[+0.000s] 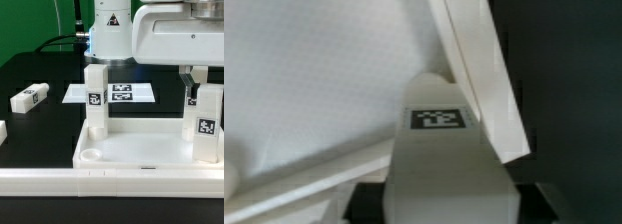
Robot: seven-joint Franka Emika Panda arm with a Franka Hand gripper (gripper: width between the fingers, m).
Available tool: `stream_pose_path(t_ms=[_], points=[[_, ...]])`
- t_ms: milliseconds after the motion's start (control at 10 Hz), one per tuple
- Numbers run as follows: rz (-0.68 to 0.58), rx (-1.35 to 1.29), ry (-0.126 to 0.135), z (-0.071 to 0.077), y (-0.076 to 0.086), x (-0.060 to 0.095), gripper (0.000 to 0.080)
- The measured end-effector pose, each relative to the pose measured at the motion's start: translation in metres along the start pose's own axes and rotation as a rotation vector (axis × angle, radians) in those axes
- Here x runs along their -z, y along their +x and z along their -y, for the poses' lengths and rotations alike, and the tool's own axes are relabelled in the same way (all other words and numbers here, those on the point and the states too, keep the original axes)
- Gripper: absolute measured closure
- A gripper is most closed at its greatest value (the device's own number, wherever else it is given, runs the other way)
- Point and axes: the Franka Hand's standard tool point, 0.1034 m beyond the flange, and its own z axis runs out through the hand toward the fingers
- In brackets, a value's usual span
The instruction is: Assemble desk
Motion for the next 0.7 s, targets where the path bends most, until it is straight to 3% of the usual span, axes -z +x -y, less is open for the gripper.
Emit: stream_pose_path(t_ms=[700], points=[[0.017,-0.626,0.02,-0.0033,0.0029,-0.0006,0.0509]])
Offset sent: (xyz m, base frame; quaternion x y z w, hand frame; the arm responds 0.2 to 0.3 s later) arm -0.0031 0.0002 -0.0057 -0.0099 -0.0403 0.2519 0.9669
